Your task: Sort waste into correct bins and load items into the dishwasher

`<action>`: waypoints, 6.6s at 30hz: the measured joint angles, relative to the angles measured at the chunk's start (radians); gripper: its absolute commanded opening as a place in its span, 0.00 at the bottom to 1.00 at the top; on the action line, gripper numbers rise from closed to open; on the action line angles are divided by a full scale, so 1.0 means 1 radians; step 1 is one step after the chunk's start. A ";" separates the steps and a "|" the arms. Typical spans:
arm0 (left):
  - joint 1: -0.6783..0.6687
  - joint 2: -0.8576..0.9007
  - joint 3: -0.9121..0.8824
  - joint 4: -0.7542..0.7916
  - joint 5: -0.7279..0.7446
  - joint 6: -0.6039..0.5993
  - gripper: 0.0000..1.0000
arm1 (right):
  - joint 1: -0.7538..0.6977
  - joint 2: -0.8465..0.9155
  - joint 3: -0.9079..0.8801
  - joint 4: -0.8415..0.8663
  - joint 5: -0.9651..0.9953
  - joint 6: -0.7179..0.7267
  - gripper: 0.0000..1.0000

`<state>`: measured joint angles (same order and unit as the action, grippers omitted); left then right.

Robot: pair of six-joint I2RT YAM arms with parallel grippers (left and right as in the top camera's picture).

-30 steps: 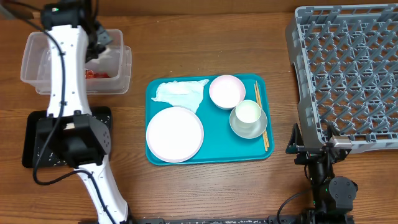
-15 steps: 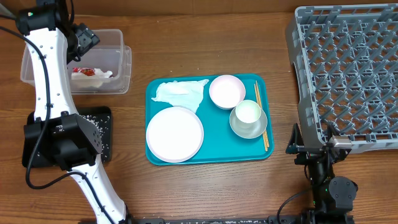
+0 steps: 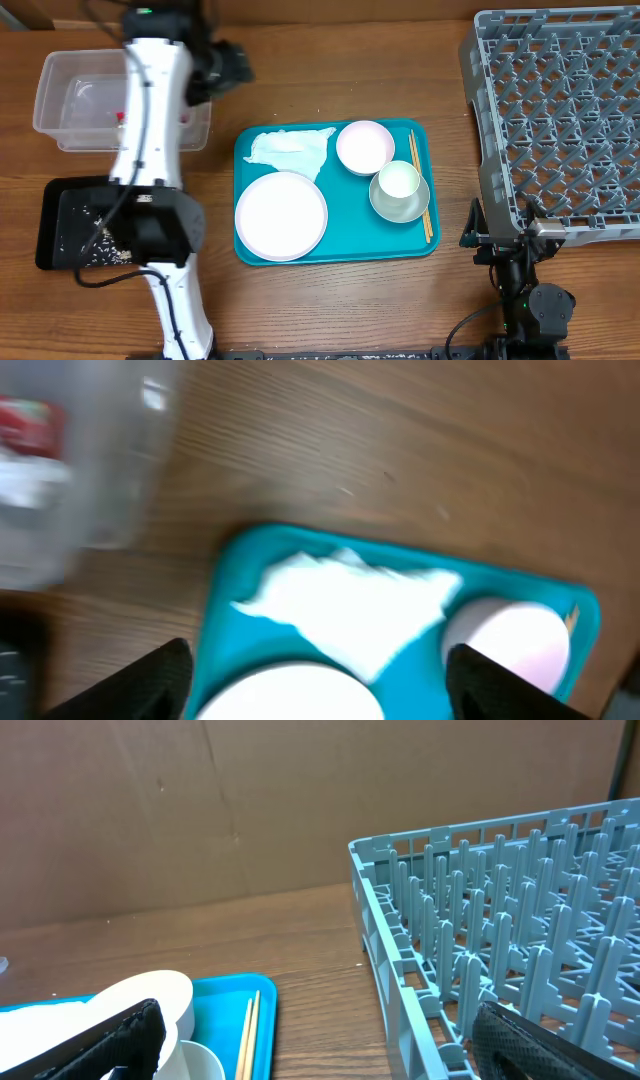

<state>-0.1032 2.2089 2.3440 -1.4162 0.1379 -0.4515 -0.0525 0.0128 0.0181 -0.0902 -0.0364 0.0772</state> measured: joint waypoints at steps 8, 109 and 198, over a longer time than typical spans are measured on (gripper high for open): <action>-0.214 0.000 -0.085 0.082 -0.127 -0.055 0.66 | 0.000 0.000 0.000 0.000 0.000 0.000 1.00; 0.291 -0.328 -0.228 0.323 -0.381 -0.248 1.00 | 0.000 0.000 0.000 0.000 0.000 0.000 1.00; 0.385 -0.473 -0.202 0.182 -0.487 -0.253 1.00 | 0.527 1.475 1.408 -1.076 0.145 0.237 1.00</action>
<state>0.2817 1.7355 2.1418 -1.2346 -0.3489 -0.7048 0.4747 1.4876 1.4265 -1.1664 0.1081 0.3138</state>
